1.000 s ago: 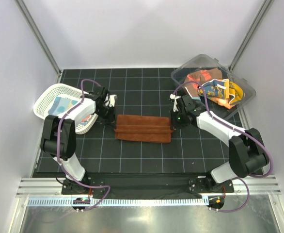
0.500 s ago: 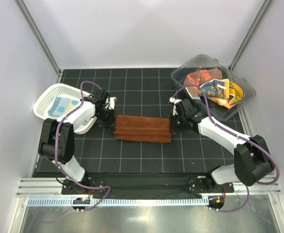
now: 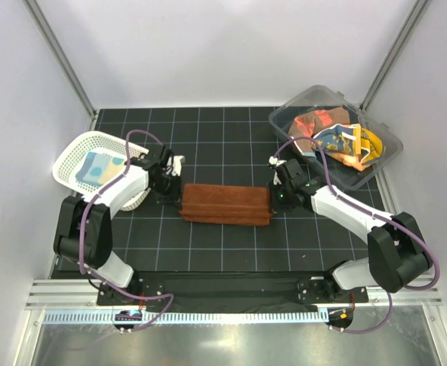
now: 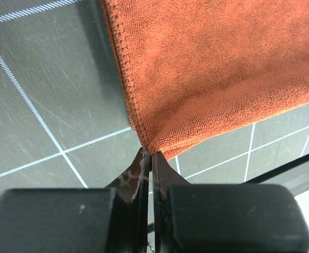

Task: Fold and stack the towels
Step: Fold the towel

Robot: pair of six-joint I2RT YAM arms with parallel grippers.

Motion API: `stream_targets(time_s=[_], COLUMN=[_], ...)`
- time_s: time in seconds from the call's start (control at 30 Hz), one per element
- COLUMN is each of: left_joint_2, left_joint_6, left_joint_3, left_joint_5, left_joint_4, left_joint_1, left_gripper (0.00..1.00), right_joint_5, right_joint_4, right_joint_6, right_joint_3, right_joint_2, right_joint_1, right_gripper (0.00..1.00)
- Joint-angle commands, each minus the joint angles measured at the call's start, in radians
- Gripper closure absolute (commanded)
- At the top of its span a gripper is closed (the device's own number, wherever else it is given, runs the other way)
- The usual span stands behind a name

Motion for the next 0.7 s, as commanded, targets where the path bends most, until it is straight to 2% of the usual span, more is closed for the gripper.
stream_targets(time_s=[0.0,0.17,0.2,0.3,0.33,0.37,0.43,0.5,0.57,0.6,0.67], left_joint_2=[-0.054,-0.036,-0.033,-0.025,-0.036,-0.043,-0.062,-0.091,-0.12,-0.128,-0.139], left_joint_6=[-0.004,-0.011,-0.011,-0.017,-0.024,-0.027,-0.036,-0.071,-0.111,-0.135,-0.209], left_joint_3=[-0.014,-0.023,-0.025,-0.016,-0.013,0.0,0.03,0.09,0.136,0.142,0.133], left_joint_5=[-0.01,-0.029,-0.037,-0.061,-0.077,-0.091,-0.161,-0.207,-0.159,-0.126,0.002], left_joint_4=[-0.013,-0.018,-0.024,-0.048,-0.055,-0.081,-0.12,-0.17,-0.161,-0.138,-0.048], left_joint_1=[0.0,-0.015,-0.02,-0.024,-0.027,-0.027,-0.027,-0.027,-0.027,-0.027,-0.027], left_gripper=[0.96,0.92,0.88,0.77,0.77,0.76,0.67,0.65,0.61,0.56,0.55], right_joint_5=[0.052,0.058,0.058,0.062,0.066,0.066,0.066,0.106,0.085,0.024,-0.009], right_joint_4=[-0.043,-0.051,-0.052,-0.075,-0.107,-0.121,-0.174,-0.204,-0.206,-0.184,-0.152], right_joint_6=[0.011,0.029,0.032,0.041,0.046,0.05,0.055,0.067,0.07,0.081,0.099], right_joint_3=[0.003,-0.008,-0.011,-0.008,-0.002,0.013,0.033,0.076,0.111,0.121,0.134], right_joint_2=[-0.02,-0.038,-0.043,-0.06,-0.071,-0.08,-0.098,-0.126,-0.128,-0.12,-0.089], right_joint_1=[0.0,-0.002,0.0,0.0,0.0,0.0,-0.002,0.0,0.0,0.0,0.0], right_gripper=[0.92,0.91,0.89,0.73,0.66,0.64,0.62,0.59,0.57,0.56,0.56])
